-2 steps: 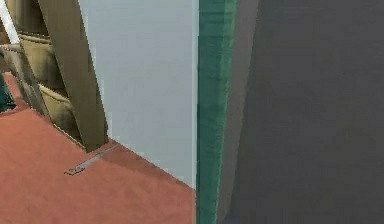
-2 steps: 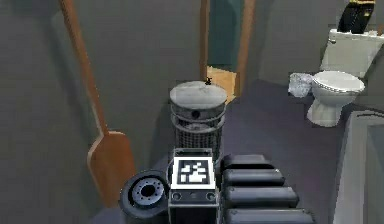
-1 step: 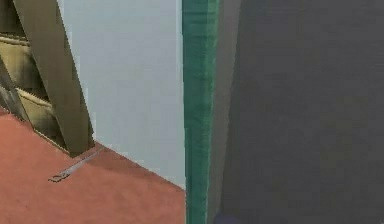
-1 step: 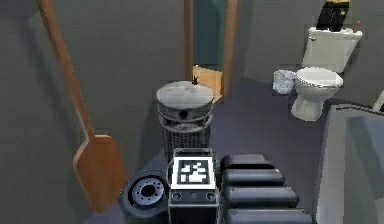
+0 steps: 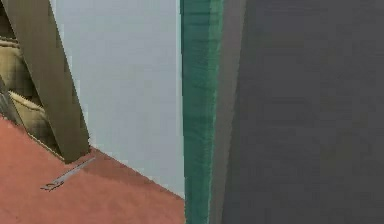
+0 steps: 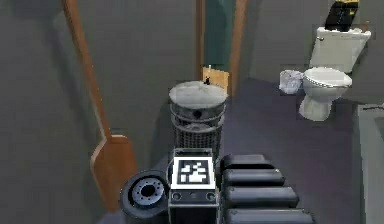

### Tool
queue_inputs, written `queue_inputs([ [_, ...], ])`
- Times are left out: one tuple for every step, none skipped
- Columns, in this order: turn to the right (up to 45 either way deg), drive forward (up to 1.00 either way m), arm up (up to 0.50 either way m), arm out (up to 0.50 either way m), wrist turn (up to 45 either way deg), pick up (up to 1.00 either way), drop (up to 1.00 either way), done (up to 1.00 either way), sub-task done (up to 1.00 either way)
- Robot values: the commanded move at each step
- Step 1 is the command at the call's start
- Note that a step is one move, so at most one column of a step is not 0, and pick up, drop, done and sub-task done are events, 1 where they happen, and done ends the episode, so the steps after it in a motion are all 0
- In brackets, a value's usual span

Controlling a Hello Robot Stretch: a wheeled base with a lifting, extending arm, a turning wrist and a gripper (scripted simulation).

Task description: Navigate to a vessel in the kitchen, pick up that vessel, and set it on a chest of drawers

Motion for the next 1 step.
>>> queue_inputs([
  [-45.0, 0.0, 0.0, 0.0, 0.0, 0.0, 0.0, 0.0, 0.0],
])
